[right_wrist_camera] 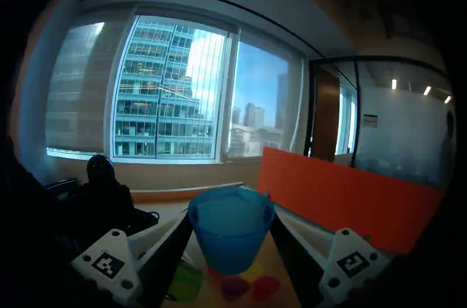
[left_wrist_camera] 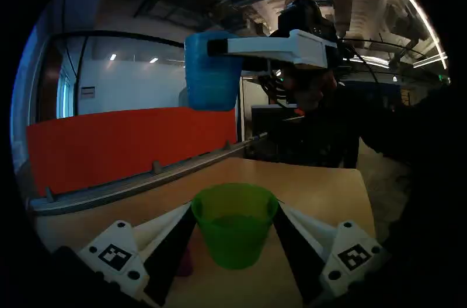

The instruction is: Pour water

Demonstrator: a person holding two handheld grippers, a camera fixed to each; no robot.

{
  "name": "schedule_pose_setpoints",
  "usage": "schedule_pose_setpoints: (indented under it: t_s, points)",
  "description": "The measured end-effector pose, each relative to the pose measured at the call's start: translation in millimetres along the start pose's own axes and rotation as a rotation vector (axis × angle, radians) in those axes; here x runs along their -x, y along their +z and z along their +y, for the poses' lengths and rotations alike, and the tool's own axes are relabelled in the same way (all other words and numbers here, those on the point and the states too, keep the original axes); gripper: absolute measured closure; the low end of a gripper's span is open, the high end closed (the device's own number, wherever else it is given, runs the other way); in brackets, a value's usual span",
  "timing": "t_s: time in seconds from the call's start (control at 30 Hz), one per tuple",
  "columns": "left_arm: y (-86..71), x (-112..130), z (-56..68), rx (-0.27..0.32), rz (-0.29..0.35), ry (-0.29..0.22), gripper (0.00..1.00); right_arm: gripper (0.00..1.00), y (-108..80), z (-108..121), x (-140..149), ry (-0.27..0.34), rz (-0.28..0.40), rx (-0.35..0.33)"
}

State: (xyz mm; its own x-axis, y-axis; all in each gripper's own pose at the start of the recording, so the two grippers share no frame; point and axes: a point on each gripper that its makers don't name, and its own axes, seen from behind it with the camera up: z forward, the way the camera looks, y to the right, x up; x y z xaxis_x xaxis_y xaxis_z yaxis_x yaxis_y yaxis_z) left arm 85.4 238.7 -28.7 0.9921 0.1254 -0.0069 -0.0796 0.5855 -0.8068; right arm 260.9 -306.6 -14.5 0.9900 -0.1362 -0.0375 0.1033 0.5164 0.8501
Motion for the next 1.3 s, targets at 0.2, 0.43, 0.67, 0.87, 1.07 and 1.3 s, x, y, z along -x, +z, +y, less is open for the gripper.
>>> schedule_pose_setpoints:
  t_s: [0.2,0.43,0.67,0.87,1.07,1.3]
  points:
    - [-0.2,-1,-1.4,-0.006,0.000,0.004,0.13,0.10,-0.1,-3,2,0.011,-0.010,-0.003]
    - [-3.4,-3,-4.1,-0.017,0.000,0.008,0.13,0.10,-6.5,2,5,0.032,-0.012,0.009]
    - [-7.7,-2,-9.2,-0.032,-0.003,0.005,0.13,0.09,-19.4,12,13,0.031,-0.023,0.034]
    - [-11.9,0,-12.4,-0.044,-0.007,0.002,0.13,0.09,-33.1,21,19,0.033,-0.028,0.056]
    - [-17.6,2,-16.3,-0.057,-0.017,0.005,0.13,0.09,-47.7,29,22,0.033,-0.024,0.080]
    - [-22.8,3,-19.5,-0.072,-0.023,0.005,0.13,0.09,-62.5,35,25,0.024,-0.015,0.102]
